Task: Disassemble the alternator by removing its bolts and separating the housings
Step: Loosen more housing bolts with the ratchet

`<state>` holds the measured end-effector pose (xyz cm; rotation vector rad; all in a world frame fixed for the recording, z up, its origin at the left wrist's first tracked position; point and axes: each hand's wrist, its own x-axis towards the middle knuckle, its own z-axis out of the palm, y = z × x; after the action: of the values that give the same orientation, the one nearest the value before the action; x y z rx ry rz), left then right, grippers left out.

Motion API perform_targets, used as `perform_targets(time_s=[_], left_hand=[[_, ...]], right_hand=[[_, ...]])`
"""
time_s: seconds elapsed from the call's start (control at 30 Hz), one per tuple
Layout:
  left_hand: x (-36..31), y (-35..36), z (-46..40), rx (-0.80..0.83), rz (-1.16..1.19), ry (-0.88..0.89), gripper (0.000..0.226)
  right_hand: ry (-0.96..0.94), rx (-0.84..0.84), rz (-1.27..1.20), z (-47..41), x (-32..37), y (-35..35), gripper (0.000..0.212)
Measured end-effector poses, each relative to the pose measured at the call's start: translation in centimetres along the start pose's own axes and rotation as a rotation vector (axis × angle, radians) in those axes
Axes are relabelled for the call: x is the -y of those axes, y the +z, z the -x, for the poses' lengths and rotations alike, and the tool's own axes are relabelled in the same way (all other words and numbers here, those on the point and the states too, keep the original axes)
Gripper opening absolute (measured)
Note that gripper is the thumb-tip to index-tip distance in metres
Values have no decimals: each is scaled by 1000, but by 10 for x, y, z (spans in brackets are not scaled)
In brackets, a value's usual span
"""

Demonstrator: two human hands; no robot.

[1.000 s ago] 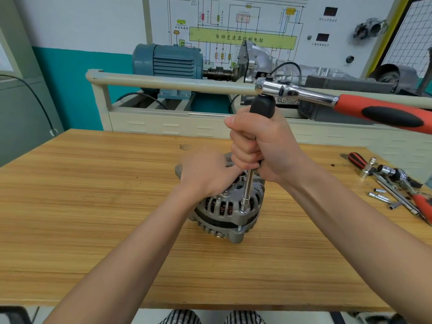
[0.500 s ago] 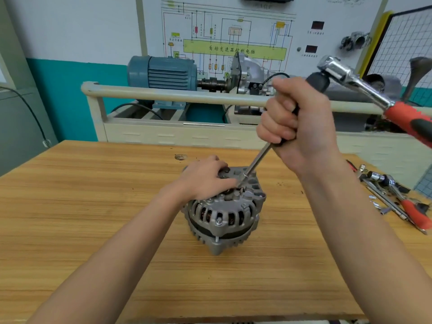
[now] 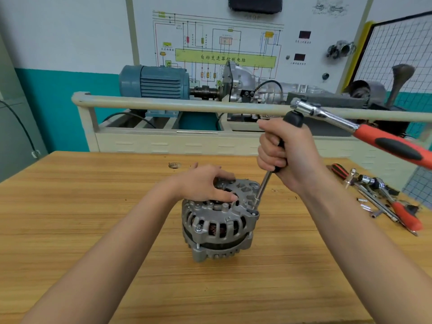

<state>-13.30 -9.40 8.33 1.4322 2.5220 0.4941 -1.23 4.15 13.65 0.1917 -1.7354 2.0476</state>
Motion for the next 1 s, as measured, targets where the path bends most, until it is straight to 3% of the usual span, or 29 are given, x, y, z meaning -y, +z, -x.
perform_targets(time_s=[0.1,0.37,0.5,0.57,0.87,1.0], left_hand=[[-11,3,10,-57,75,-52,62],[-33,26,24,-241,-118,-154,54],[-45,43,28,-194,-177,-166,94],[-47,51,29,-218,-260,-175,102],[-42,61,26,-331,-310,-161,85],[-41,60,27,-325,-282,-142,81]], right_hand=[[-10,-26,3,-1,-8,-1,50],[47,-105,24,-2,-12,-5,47],[40,-222,42,-2,-15,0,46],[20,-250,67,-1,-16,3,45],[-106,-210,300,2,-23,27,45],[-30,-213,212,-5,-24,25,46]])
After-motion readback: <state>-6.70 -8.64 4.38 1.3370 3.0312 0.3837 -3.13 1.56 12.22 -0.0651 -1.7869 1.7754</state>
